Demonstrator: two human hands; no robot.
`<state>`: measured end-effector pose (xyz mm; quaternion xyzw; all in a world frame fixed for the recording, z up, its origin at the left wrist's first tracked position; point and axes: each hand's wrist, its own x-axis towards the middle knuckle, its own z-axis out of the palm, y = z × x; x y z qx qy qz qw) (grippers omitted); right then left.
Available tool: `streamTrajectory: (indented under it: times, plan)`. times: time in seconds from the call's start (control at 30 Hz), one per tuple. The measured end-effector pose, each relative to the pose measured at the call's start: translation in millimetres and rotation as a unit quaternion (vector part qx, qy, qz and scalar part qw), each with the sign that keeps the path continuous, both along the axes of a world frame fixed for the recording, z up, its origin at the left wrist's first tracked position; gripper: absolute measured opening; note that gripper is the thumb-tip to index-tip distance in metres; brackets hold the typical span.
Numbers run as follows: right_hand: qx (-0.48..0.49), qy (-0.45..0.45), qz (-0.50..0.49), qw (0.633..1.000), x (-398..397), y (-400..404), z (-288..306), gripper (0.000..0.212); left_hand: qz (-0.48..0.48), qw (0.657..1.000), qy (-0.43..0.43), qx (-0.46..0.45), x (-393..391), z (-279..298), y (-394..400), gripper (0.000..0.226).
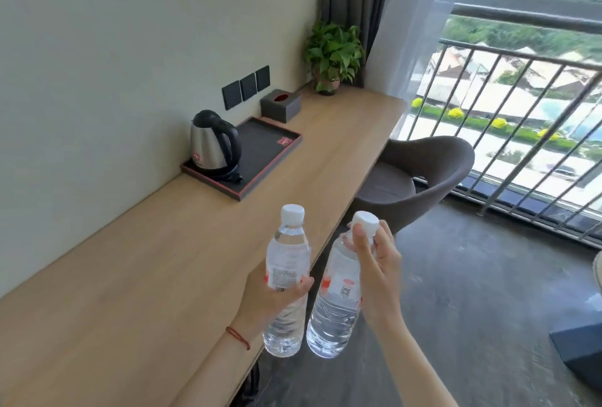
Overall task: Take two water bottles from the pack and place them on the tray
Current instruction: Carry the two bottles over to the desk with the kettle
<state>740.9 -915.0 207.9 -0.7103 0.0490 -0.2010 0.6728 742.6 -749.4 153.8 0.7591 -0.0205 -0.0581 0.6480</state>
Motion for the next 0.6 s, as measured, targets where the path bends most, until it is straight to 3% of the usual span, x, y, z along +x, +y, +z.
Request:
streamTrajectory:
  times: [0.3,0.6]
  plan:
    - [0.026,0.009,0.078,0.997,127,-91,9,0.023,0.098,0.995,0.017,-0.003,100,14,-90,0.032]
    - [0.016,0.011,0.116,0.993,281,-145,-2,0.015,0.177,0.983,0.033,-0.018,238,-9,-135,0.027]
